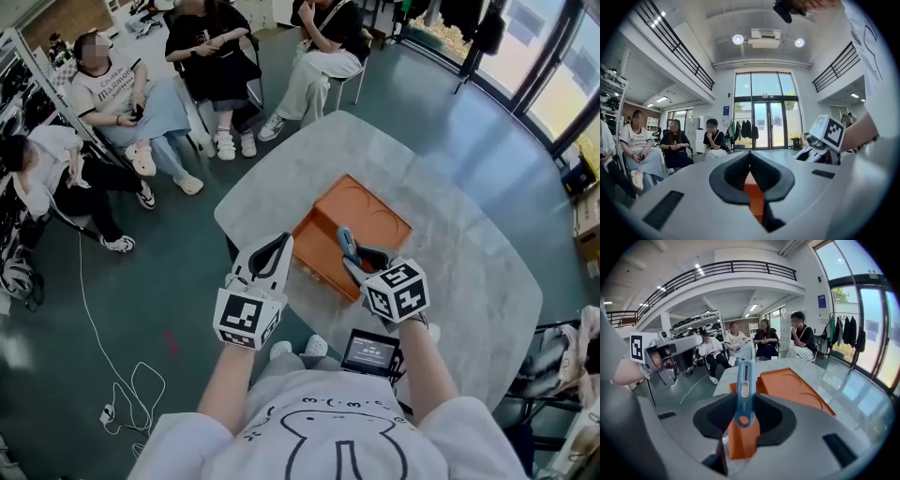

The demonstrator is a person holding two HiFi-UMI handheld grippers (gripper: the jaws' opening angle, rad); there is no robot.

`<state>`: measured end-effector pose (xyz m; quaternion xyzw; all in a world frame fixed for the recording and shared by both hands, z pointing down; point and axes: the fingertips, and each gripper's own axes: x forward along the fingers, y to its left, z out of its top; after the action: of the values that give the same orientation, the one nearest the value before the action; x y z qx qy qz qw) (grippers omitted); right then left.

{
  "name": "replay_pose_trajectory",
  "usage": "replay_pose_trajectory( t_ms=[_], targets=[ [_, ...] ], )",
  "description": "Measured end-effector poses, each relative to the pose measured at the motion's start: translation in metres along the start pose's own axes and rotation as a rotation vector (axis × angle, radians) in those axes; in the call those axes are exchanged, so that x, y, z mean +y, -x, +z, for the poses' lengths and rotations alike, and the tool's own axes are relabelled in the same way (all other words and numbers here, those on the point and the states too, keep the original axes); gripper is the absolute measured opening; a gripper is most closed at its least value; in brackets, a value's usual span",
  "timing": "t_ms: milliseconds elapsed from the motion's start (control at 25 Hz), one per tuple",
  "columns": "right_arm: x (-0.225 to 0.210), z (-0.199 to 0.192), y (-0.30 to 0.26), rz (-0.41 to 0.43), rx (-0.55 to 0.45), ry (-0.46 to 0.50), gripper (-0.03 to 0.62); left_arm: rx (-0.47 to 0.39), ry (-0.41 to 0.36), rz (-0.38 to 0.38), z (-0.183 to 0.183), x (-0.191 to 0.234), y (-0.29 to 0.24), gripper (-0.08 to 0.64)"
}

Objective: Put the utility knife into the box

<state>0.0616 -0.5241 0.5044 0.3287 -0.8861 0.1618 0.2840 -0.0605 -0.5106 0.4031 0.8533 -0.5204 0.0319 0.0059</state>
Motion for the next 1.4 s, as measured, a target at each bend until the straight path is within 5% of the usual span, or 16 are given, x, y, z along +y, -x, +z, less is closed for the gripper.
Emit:
replay_pose_trajectory(
  t_ms=[920, 1400],
  targets=[
    [-0.010, -0.076, -0.092, 0.029, 0.457, -0.069, 0.132, 0.049, 0.000, -0.045, -0.011, 0.026, -0.008, 0.015],
    [-0.011, -0.092, -0.111, -0.024, 0.559, -0.027, 0.132, 0.058, -0.008, -0.039, -0.010, 0.043, 0.001, 0.015]
  ],
)
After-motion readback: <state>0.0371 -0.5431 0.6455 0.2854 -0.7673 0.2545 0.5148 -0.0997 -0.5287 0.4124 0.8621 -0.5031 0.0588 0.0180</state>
